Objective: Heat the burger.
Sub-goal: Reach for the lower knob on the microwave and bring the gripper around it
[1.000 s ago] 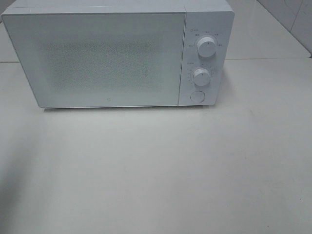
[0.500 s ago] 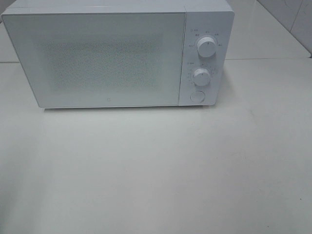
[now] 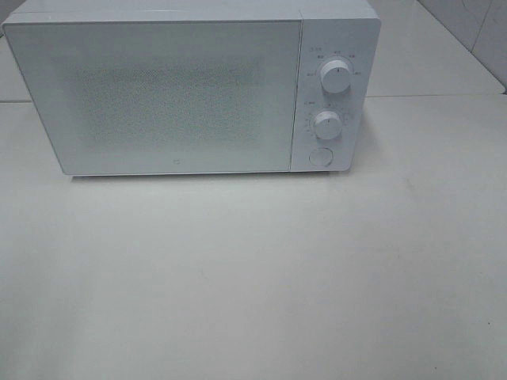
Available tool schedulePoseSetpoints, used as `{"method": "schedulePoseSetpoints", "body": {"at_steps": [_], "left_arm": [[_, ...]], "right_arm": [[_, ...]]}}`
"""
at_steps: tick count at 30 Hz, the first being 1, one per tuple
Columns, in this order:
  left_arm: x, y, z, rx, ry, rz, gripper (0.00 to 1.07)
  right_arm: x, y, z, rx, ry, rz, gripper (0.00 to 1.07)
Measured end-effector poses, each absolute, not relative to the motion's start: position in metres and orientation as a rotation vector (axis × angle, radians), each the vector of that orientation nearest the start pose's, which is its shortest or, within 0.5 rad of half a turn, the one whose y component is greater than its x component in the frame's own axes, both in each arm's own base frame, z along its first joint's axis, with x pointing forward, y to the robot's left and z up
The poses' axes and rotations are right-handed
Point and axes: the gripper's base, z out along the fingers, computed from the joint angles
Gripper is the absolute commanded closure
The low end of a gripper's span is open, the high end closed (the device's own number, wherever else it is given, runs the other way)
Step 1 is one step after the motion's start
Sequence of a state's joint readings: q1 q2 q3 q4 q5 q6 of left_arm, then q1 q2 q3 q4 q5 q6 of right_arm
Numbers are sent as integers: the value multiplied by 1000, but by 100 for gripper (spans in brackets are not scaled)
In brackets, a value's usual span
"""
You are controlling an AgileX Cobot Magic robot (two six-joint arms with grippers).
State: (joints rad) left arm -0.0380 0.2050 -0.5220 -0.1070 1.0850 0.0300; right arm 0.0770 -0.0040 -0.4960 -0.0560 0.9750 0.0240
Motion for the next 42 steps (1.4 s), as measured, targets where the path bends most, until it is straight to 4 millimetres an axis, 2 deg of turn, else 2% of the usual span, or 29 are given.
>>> {"method": "schedulePoseSetpoints", "body": {"at_steps": [3,11,29,34,37,41,42], "left_arm": [[20,-10,281,71,2225,-153,6],[-9,-11,283,79,2036,-181,6],[-10,-12,282,80,2029,-183,6],[-10,-12,282,80,2029,-183,6],[-10,-12,282,80,2029,-183,6],[-10,-12,282,80,2029,-183,6],[-10,-12,282,80,2029,-183,6]], "right_arm": [[-2,-4,283,-52,1957,0,33],[-2,-4,283,-52,1957,0,33],[-1,-4,283,-42,1956,7,33],[-1,-4,294,-29,1867,21,33],[3,-3,300,-30,1812,26,33],[24,-1,303,-27,1794,37,33],[24,-1,303,-27,1794,37,33]]}}
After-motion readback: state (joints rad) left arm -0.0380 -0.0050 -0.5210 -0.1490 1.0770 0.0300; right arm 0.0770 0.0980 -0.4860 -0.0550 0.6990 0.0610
